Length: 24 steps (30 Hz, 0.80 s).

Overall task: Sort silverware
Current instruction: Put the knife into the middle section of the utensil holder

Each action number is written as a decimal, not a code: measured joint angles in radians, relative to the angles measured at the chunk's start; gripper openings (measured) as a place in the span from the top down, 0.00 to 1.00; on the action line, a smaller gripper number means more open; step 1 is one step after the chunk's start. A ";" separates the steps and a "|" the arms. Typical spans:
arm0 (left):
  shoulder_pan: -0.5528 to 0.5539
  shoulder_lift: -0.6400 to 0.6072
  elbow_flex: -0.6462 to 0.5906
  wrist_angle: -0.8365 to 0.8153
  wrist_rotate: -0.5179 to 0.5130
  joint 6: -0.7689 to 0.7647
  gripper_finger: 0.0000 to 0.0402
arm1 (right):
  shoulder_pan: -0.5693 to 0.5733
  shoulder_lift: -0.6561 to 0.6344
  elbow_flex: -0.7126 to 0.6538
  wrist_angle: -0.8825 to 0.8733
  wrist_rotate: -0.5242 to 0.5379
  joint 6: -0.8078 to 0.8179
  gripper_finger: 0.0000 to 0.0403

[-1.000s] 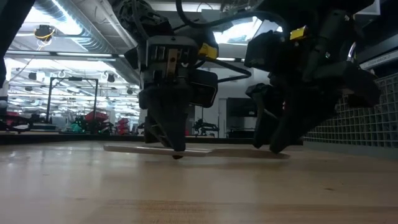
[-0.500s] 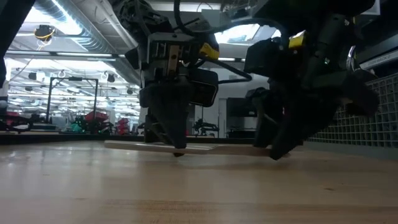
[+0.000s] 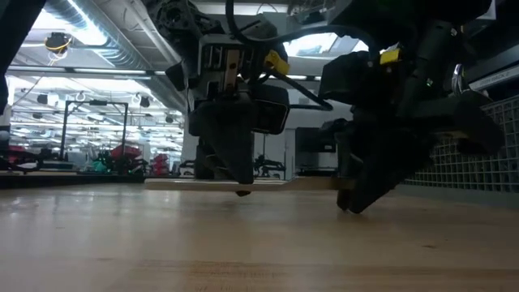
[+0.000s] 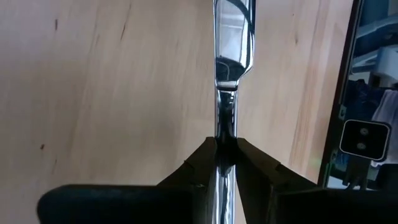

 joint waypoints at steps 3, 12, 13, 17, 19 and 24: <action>0.000 0.000 0.000 -0.002 0.002 0.001 0.89 | 0.000 0.000 0.000 0.000 -0.020 0.000 0.86; 0.000 0.000 0.000 -0.004 0.003 0.010 0.89 | -0.001 -0.022 -0.001 -0.029 -0.059 0.076 0.97; 0.000 0.000 0.000 -0.005 0.003 0.021 0.89 | -0.001 -0.027 -0.002 -0.040 -0.060 0.077 0.98; -0.001 0.000 0.000 -0.002 0.001 0.059 0.89 | -0.001 -0.034 -0.002 -0.065 -0.061 0.100 0.98; 0.000 -0.001 0.000 -0.003 -0.001 0.064 0.89 | -0.001 -0.034 0.017 -0.109 -0.061 0.112 0.98; 0.009 -0.018 0.000 -0.008 -0.013 0.103 0.89 | -0.001 -0.034 0.134 -0.332 -0.045 0.109 0.99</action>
